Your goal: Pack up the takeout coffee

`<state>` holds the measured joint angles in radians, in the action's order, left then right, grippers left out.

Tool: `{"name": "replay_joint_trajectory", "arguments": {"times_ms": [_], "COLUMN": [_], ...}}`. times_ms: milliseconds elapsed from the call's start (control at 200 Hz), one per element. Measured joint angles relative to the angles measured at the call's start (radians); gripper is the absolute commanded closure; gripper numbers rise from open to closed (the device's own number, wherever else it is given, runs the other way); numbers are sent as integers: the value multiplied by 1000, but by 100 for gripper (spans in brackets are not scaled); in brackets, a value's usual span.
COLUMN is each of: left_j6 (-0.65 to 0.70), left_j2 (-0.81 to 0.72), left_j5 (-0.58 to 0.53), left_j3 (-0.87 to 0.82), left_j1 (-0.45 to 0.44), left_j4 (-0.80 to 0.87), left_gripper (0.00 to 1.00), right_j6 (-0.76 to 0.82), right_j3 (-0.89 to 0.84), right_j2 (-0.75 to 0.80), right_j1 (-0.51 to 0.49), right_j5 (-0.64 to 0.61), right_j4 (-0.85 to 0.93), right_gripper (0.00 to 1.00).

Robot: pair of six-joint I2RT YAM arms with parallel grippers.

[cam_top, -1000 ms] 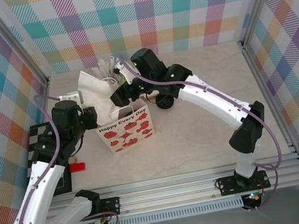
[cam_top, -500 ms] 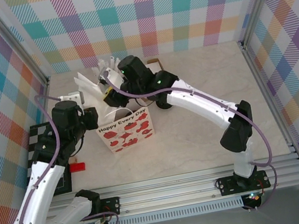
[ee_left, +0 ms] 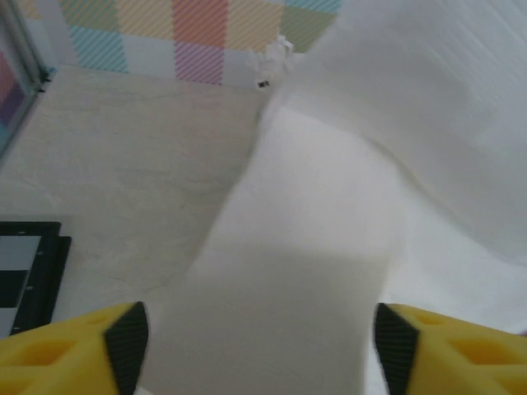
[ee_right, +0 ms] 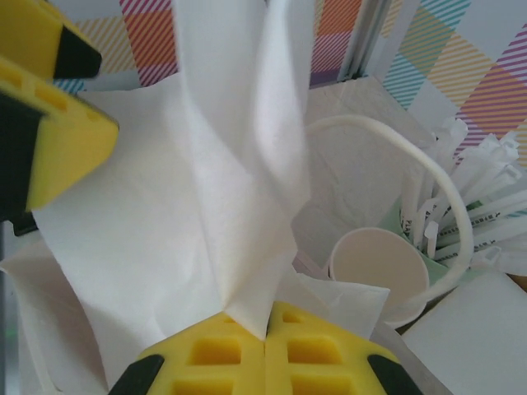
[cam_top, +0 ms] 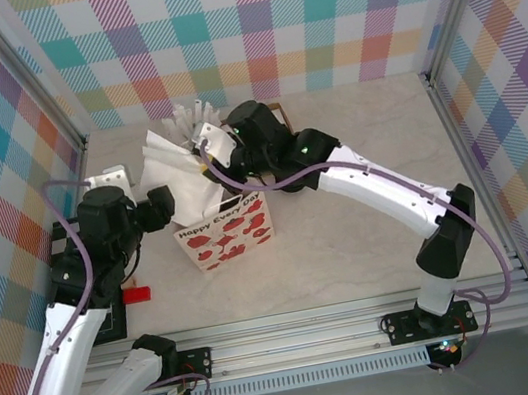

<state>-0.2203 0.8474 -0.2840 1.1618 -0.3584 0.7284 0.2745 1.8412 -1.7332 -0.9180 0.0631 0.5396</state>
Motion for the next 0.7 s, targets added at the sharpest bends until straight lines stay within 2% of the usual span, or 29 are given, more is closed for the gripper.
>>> {"name": "replay_joint_trajectory", "arguments": {"times_ms": [95,235,550,700], "left_j6": [-35,-87,-125,-132], "left_j2": [2,29,55,52], "left_j5": [-95,-189,-172,-155], "left_j3": [3,21,21,21], "left_j1": [1,1,1,1], "left_j4": [6,30,33,37], "left_gripper": [0,0,0,0], "right_j6": [24,26,23,70], "right_j3": [-10,-16,-79,-119], "right_j2": [14,24,73,129], "right_j1": [0,0,1,2], "right_j5": [-23,-106,-210,-194], "right_j4": [15,18,6,22], "right_gripper": [100,100,100,100]}}
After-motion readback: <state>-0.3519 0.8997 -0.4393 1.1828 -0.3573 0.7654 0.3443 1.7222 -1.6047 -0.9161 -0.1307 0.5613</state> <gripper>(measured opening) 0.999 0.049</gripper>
